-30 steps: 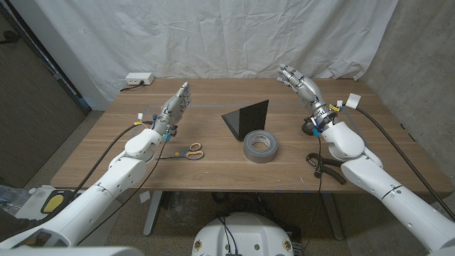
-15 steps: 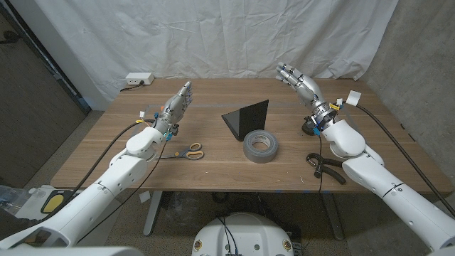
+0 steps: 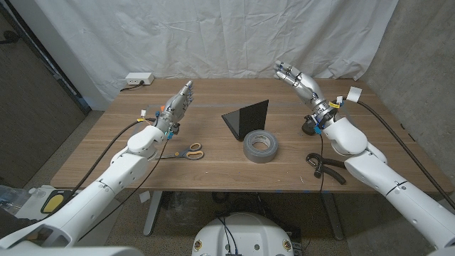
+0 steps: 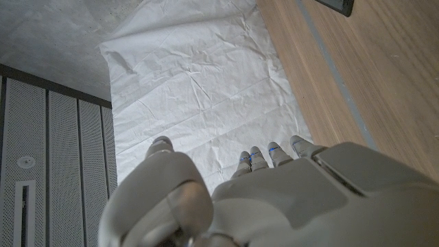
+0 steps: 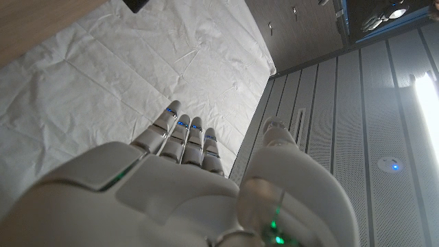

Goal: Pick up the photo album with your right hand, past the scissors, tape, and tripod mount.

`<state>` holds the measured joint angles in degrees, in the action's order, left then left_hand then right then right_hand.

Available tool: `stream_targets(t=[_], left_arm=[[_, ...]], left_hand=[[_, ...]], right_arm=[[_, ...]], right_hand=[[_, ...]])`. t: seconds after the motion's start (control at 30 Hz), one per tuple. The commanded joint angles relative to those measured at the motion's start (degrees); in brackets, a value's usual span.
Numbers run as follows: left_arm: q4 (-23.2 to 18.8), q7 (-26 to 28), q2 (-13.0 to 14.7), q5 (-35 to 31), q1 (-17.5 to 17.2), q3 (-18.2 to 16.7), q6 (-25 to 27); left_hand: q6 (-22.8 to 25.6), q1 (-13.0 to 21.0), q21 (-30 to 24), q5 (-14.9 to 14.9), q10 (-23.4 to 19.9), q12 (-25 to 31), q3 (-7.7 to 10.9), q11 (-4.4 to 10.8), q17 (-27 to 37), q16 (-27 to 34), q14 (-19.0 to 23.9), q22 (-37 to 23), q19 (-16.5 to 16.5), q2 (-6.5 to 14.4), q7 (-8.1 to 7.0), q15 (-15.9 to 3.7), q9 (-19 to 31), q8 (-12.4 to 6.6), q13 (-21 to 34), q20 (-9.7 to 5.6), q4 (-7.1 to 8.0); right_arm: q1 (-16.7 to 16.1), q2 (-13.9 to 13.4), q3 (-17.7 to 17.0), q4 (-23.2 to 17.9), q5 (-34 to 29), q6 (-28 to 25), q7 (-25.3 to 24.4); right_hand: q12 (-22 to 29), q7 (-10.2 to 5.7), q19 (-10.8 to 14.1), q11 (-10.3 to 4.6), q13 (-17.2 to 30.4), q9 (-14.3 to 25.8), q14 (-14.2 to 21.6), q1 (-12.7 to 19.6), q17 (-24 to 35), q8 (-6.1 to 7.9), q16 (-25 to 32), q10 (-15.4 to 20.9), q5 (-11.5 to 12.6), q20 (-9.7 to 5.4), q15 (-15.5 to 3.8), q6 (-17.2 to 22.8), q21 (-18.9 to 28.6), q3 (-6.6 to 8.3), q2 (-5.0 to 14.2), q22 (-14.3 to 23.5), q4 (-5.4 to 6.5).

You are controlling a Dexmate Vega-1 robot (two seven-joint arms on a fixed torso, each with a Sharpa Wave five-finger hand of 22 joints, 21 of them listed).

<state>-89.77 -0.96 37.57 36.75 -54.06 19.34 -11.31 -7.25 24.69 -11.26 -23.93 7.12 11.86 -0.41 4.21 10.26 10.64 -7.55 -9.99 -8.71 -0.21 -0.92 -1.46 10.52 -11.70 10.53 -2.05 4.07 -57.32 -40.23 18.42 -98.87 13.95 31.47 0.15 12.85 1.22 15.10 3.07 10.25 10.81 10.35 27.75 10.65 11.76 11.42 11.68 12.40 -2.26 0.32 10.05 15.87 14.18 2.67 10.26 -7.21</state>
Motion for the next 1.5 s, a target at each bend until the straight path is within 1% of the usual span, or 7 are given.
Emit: stream_targets(t=[0.03,0.23,0.27,0.37,0.73,0.87,1.5], left_arm=[[-0.42,0.03,0.46,-0.36,0.77,0.02,0.43],[-1.49,0.74,0.89,-0.38,-0.18,-0.46,0.35],[-1.56,0.72,0.88,-0.31,-0.28,-0.51,0.29],[-1.95,0.84,0.97,-0.49,-0.7,-0.61,-0.12],[-2.99,1.29,1.1,-0.06,-2.25,-1.1,-0.58],[-3.45,1.87,1.22,-0.15,-2.85,-1.34,-0.62],[-3.89,1.98,1.9,0.25,-2.88,-2.28,-0.27]], left_hand=[[-0.01,0.78,-0.17,0.1,-0.17,-0.06,-0.07,0.15,0.17,0.23,0.09,-0.22,0.25,-0.04,0.24,-0.01,0.27,0.07,0.13,-4.83,-0.14],[0.06,0.85,-0.16,0.13,-0.15,-0.09,-0.14,0.11,0.18,0.21,0.07,-0.22,0.22,0.0,0.22,-0.09,0.27,0.07,0.13,-4.73,-0.15],[0.06,0.85,-0.16,0.14,-0.15,-0.09,-0.14,0.07,0.18,0.22,0.1,-0.22,0.23,0.0,0.26,-0.09,0.27,0.07,0.13,-4.73,-0.15],[0.02,0.88,-0.15,0.16,-0.07,-0.14,-0.19,0.02,0.18,0.19,0.05,-0.22,0.21,0.02,0.2,-0.17,0.28,0.1,0.14,-4.7,-0.16],[-0.04,0.96,-0.12,0.21,-0.01,-0.19,-0.31,0.08,0.19,0.15,-0.04,-0.23,0.12,0.07,0.26,-0.17,0.28,0.15,0.14,-4.59,-0.16],[-0.04,0.98,-0.11,0.23,-0.07,-0.17,-0.34,0.11,0.2,0.16,0.02,-0.23,0.11,0.09,0.18,-0.14,0.28,0.16,0.14,-4.58,-0.16],[0.07,1.1,-0.15,0.32,-0.11,-0.19,-0.54,0.14,0.21,0.17,0.1,-0.24,0.22,0.18,0.21,-0.16,0.29,0.17,0.15,-4.57,-0.16]], right_arm=[[-0.24,-0.63,-0.38,-0.93,-1.93,-0.05,-0.56],[-0.83,-1.59,-0.79,-2.42,-3.66,-0.68,-0.9],[-0.89,-1.7,-0.85,-2.54,-3.93,-0.57,-0.94],[-1.15,-2.2,-1.13,-3.41,-4.75,-1.13,-1.13],[-1.17,-3.84,-1.24,-5.59,-6.73,-3.25,-0.65],[-1.49,-4.29,-1.57,-6.31,-7.57,-3.33,-0.93],[-0.69,-7.41,-2.16,-10.37,-13.21,-9.61,-1.26]], right_hand=[[-0.01,-0.94,0.67,-0.44,0.33,0.07,-0.11,1.71,0.13,0.28,-0.24,0.53,0.35,-1.47,-0.26,0.48,-0.36,0.44,0.13,0.27,-0.78],[-0.02,-1.34,0.86,-0.6,0.33,0.07,-0.09,2.31,0.11,0.29,-0.28,0.64,0.35,-1.59,-0.34,0.64,-0.42,0.63,0.12,0.27,-1.1],[-0.05,-1.46,0.93,-1.24,0.32,0.07,-0.07,2.68,0.11,0.24,-0.3,0.65,0.35,-1.62,-0.39,0.6,-0.47,0.76,0.12,0.28,-1.28],[-0.11,-2.96,1.28,-1.74,0.31,0.07,0.17,3.74,0.1,0.6,-0.28,0.76,0.29,-1.58,-0.53,1.88,-0.58,1.12,0.15,0.3,-1.71],[-0.4,-3.49,1.66,-2.63,0.27,0.07,0.15,5.64,0.0,0.61,-0.46,0.4,0.29,-1.67,-1.01,2.57,-0.8,1.69,0.05,0.31,-2.35],[-0.55,-3.62,1.73,-1.95,0.27,0.07,0.13,6.35,-0.02,0.45,-0.5,0.13,0.31,-1.71,-1.03,2.37,-0.91,1.89,-0.04,0.31,-2.52],[-0.72,-4.08,1.73,-1.94,0.27,0.09,-0.28,8.16,-0.05,0.09,-0.7,-0.16,0.35,-1.69,-1.05,1.94,-1.34,2.21,-0.75,0.31,-2.75]])
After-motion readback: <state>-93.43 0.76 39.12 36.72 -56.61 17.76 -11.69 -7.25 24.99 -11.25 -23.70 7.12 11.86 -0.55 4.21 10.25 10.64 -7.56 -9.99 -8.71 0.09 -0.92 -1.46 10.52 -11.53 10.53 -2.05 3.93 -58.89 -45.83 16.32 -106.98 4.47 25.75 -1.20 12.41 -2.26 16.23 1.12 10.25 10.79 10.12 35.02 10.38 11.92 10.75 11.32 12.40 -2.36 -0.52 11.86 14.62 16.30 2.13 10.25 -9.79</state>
